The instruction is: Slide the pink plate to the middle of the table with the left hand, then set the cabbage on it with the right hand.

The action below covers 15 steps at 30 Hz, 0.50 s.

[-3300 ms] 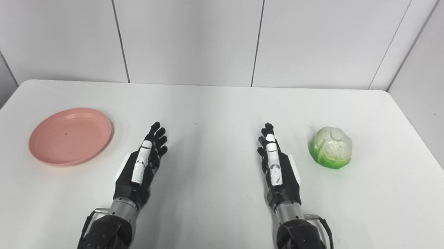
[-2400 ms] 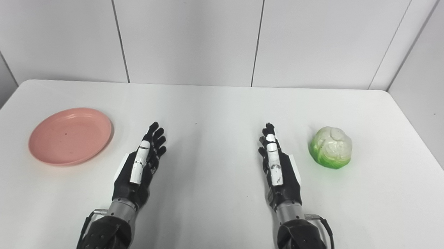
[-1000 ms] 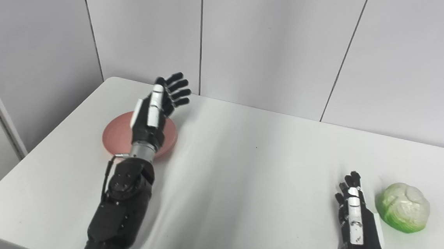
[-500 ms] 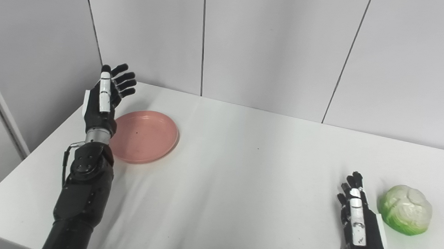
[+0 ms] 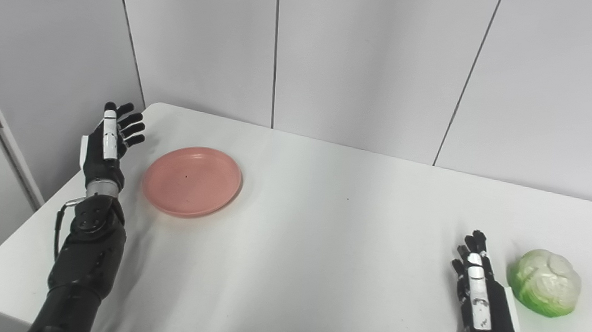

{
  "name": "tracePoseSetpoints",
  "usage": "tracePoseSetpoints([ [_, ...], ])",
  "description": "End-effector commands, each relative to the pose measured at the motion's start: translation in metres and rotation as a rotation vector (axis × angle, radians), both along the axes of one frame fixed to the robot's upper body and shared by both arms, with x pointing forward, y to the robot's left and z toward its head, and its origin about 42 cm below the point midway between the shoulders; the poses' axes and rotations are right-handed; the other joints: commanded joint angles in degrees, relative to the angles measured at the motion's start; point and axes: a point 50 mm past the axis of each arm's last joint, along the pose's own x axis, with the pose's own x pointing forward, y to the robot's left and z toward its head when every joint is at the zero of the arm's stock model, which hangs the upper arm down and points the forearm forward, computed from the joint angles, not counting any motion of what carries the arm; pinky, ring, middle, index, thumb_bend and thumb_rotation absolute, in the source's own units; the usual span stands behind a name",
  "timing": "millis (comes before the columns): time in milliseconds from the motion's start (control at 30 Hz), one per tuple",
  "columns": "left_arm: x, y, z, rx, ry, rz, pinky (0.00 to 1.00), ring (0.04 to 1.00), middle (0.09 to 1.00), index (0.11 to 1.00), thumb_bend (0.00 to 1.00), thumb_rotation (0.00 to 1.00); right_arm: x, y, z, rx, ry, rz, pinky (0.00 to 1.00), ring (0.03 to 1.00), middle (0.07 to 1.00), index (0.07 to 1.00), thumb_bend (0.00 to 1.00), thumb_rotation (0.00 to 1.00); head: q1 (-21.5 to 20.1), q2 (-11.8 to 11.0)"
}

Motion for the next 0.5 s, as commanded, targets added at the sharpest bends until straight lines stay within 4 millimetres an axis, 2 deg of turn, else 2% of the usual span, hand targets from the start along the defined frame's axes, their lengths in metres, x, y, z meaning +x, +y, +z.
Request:
tracePoseSetpoints([
  [0, 0.013, 0.008, 0.029, 0.061, -0.094, 0.015, 0.74, 0.767, 0.756, 0.752, 0.59, 1.00, -0.006, -0.006, -0.008, 0.010, -0.018, -0.015, 1.00, 1.000, 1.000, 1.000, 0.68, 0.85, 0.07, 0.05],
  [167, 0.016, 0.010, 0.017, 0.078, -0.054, 0.003, 0.77, 0.773, 0.759, 0.748, 0.59, 1.00, -0.006, -0.006, -0.007, -0.004, -0.018, -0.013, 1.00, 1.000, 1.000, 1.000, 0.66, 0.87, 0.05, 0.04],
  [233, 0.017, 0.009, 0.011, 0.077, -0.038, -0.011, 0.81, 0.779, 0.767, 0.756, 0.60, 1.00, -0.006, -0.006, -0.006, -0.001, -0.022, -0.009, 1.00, 1.000, 1.000, 1.000, 0.64, 0.87, 0.00, 0.12],
  [467, 0.020, 0.000, -0.001, 0.048, 0.033, -0.079, 0.78, 0.800, 0.788, 0.770, 0.62, 1.00, -0.006, -0.007, -0.006, 0.003, -0.020, -0.009, 1.00, 1.000, 1.000, 1.000, 0.65, 0.86, 0.01, 0.31],
])
